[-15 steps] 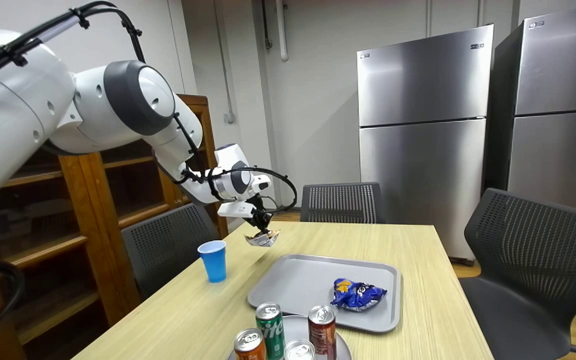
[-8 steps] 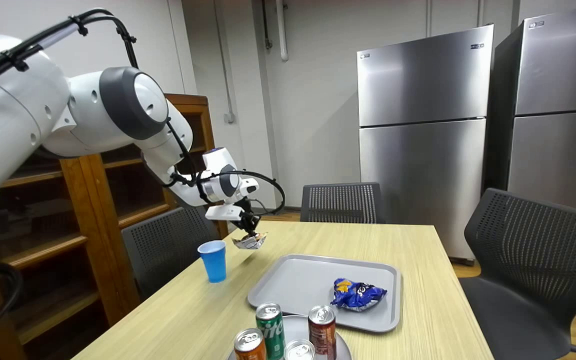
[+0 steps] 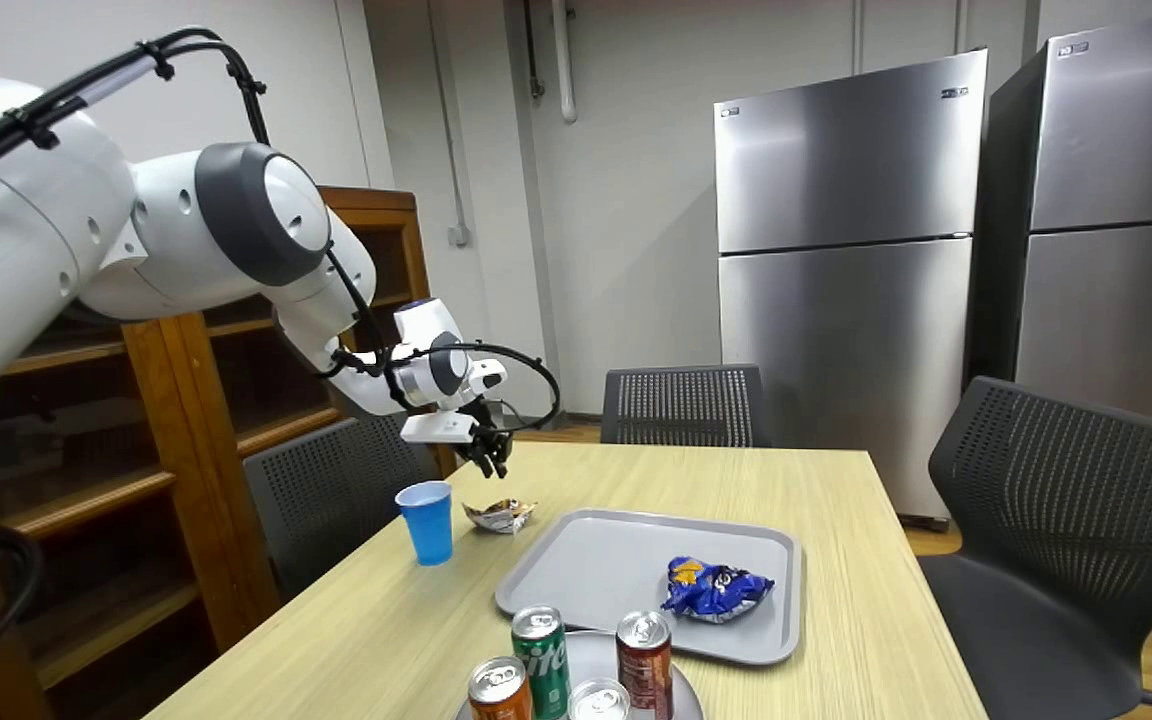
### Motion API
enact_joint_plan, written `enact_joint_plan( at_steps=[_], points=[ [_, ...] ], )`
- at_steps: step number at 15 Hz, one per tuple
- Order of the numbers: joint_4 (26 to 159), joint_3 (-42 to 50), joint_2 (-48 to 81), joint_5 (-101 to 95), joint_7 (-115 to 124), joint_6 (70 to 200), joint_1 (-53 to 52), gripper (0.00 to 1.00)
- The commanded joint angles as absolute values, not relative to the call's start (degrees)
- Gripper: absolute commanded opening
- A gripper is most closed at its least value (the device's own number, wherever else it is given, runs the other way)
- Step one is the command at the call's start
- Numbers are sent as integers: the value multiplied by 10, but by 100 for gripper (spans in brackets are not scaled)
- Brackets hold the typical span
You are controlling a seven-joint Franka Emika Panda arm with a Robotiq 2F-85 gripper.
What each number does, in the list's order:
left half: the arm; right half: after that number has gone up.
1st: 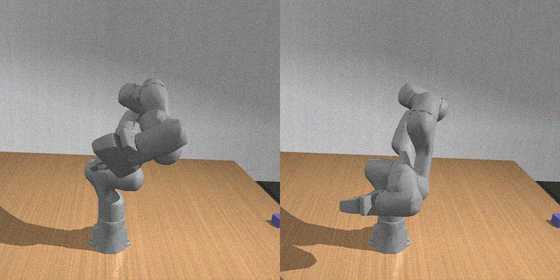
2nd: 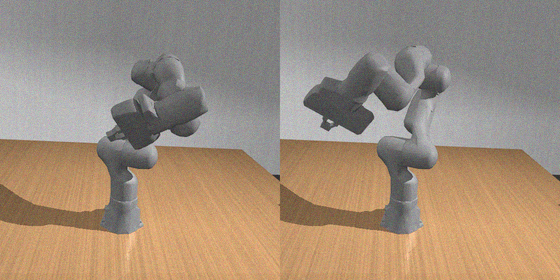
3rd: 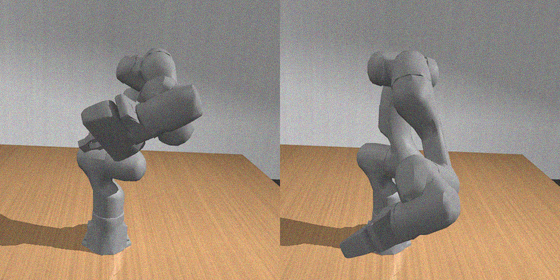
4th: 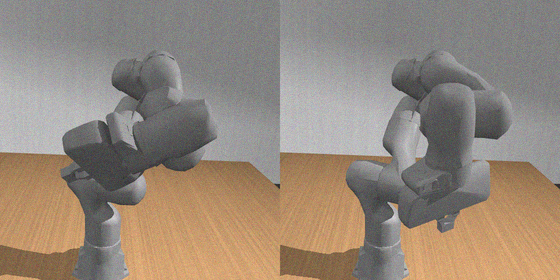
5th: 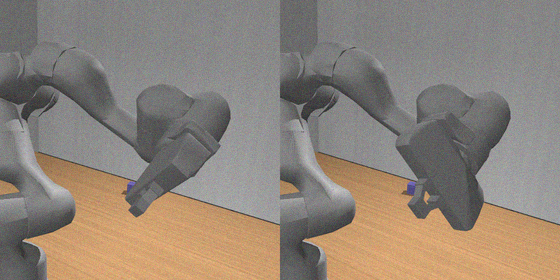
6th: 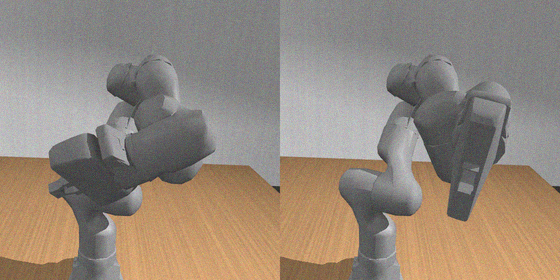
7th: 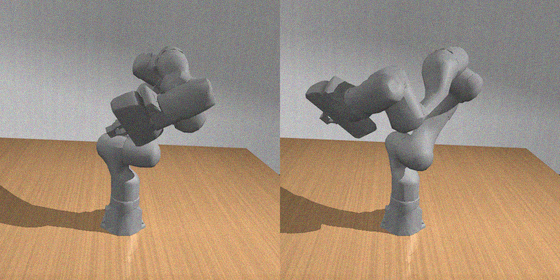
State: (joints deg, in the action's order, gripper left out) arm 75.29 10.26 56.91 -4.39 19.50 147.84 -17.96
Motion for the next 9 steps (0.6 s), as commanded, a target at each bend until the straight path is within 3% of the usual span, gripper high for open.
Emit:
enact_joint_plan(
  at_steps=[1,6,9],
  points=[
    [735,103,568,-60,206,1458,-179,63],
    [743,106,555,-57,204,1468,-168,99],
    [752,109,545,-57,199,1476,-154,100]
  ],
)
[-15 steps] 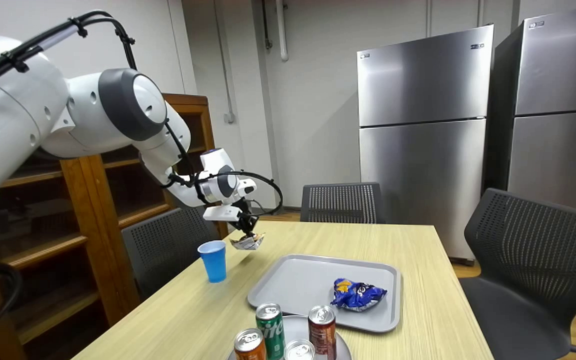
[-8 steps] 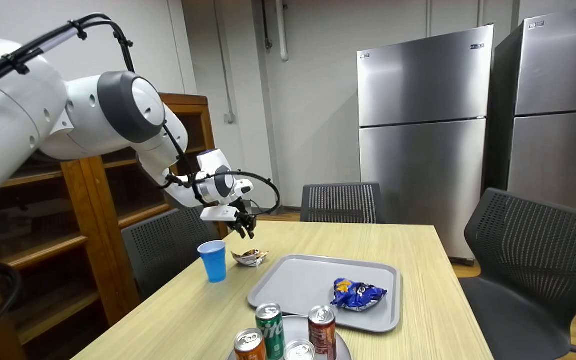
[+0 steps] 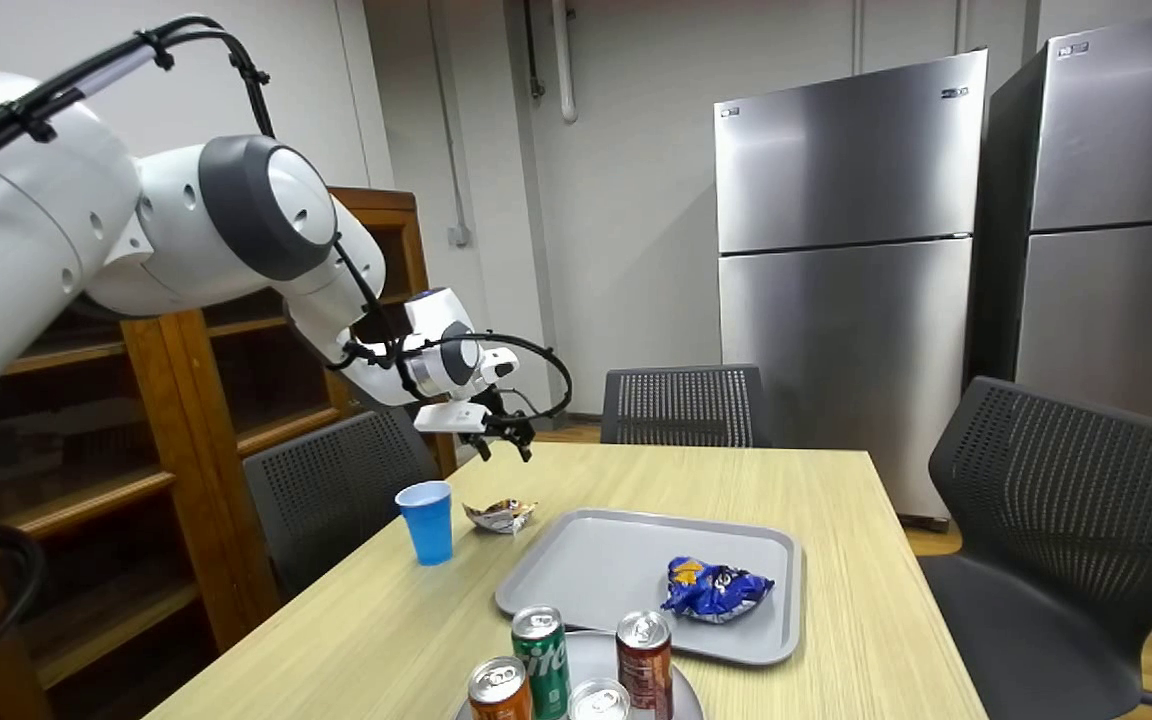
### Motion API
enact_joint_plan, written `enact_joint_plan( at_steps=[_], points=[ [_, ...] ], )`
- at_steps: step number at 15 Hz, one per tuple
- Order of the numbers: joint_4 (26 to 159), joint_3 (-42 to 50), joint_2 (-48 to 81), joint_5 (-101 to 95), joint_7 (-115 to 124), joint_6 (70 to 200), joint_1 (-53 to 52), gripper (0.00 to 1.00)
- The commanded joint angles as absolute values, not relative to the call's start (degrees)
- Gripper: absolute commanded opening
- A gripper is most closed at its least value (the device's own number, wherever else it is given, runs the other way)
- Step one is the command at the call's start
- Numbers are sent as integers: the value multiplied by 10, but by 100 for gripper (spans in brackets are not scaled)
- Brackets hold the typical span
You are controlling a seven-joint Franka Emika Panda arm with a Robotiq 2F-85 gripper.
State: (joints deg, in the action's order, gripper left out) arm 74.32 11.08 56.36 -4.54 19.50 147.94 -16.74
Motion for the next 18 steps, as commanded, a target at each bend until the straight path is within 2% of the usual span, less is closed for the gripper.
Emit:
enact_joint_plan(
  at_steps=[1,12,18],
  points=[
    [756,111,541,-57,199,1479,-150,100],
    [798,114,493,-51,180,1491,-84,100],
    [868,107,431,-45,166,1500,-56,100]
  ],
)
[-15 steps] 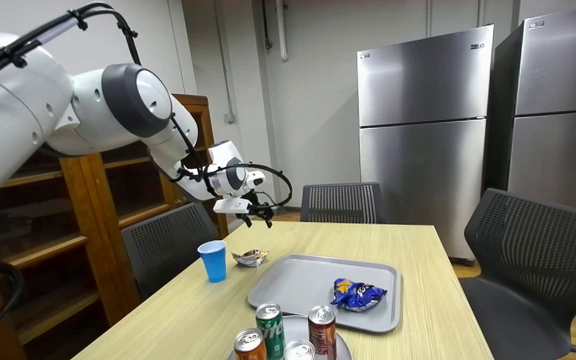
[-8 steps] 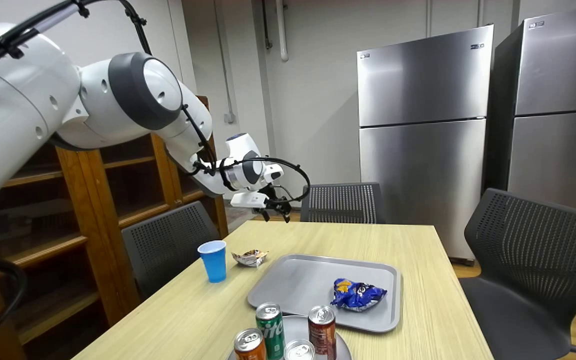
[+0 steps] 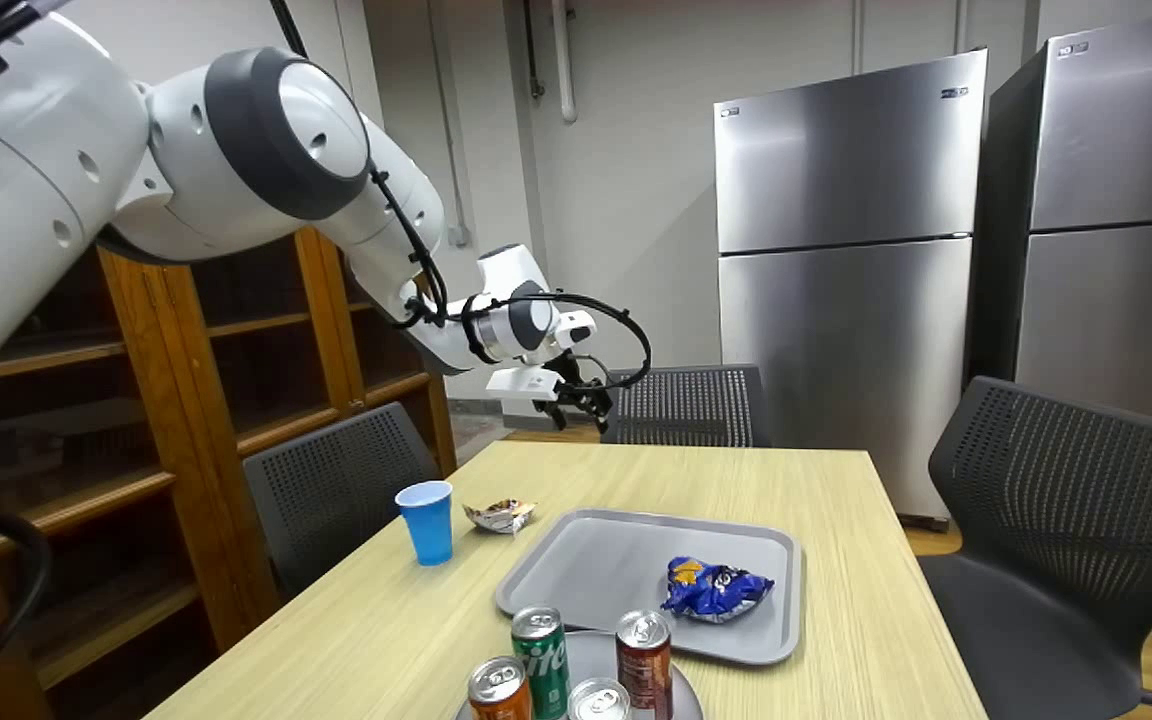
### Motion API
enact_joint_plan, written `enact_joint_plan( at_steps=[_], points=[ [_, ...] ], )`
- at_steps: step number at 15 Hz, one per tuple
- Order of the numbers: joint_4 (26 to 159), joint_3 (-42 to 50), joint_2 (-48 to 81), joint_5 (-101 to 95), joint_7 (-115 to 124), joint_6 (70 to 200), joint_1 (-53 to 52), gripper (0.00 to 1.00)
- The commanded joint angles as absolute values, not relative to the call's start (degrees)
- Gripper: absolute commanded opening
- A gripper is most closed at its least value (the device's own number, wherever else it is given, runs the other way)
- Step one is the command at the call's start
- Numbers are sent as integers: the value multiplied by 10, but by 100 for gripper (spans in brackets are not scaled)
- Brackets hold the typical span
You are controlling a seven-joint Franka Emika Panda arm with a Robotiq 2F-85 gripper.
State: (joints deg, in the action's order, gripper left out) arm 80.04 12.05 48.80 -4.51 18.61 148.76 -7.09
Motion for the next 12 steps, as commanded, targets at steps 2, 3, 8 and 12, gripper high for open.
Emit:
enact_joint_plan(
  at_steps=[2,3,8,12],
  points=[
    [895,107,410,-42,165,1505,-47,100],
    [907,107,403,-41,166,1512,-42,100],
    [968,101,370,-24,158,1556,-8,100],
    [1011,95,354,-5,145,1587,20,100]
  ],
)
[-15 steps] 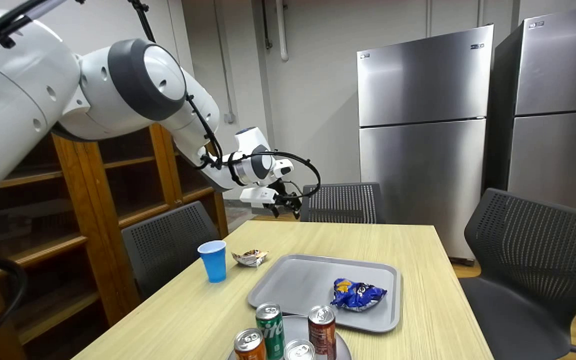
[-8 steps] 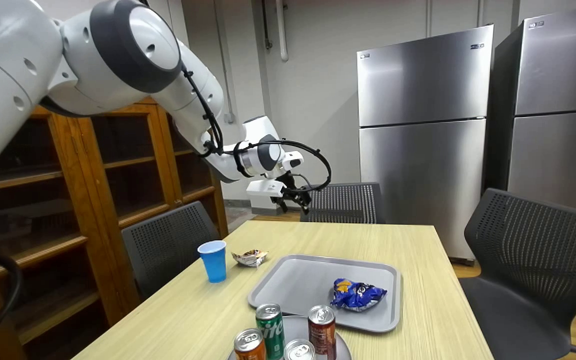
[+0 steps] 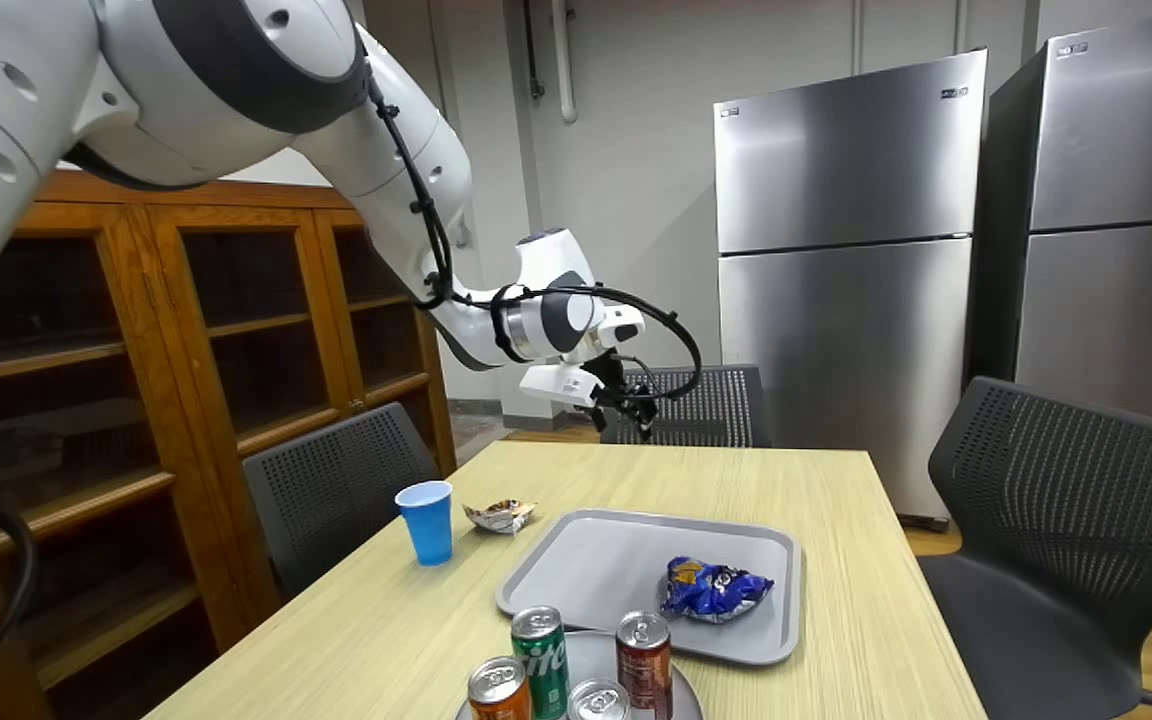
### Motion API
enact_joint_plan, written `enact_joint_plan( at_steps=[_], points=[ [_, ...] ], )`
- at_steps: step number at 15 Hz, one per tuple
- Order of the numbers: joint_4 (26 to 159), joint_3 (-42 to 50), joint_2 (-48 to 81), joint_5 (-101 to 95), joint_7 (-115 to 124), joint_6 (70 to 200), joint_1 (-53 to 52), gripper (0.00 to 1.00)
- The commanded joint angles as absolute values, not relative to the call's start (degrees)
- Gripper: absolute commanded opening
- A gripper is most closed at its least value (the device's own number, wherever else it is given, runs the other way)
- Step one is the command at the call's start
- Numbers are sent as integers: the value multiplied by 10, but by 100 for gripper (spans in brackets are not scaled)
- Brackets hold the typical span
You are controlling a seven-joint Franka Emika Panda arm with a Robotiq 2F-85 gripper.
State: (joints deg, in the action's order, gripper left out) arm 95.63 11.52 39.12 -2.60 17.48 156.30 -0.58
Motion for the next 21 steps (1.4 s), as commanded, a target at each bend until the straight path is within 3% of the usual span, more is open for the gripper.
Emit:
enact_joint_plan(
  at_steps=[1,10,21],
  points=[
    [1019,94,351,-1,142,1594,25,100],
    [1099,94,311,37,141,1612,52,100],
    [1167,179,301,31,221,1605,26,100]
  ],
)
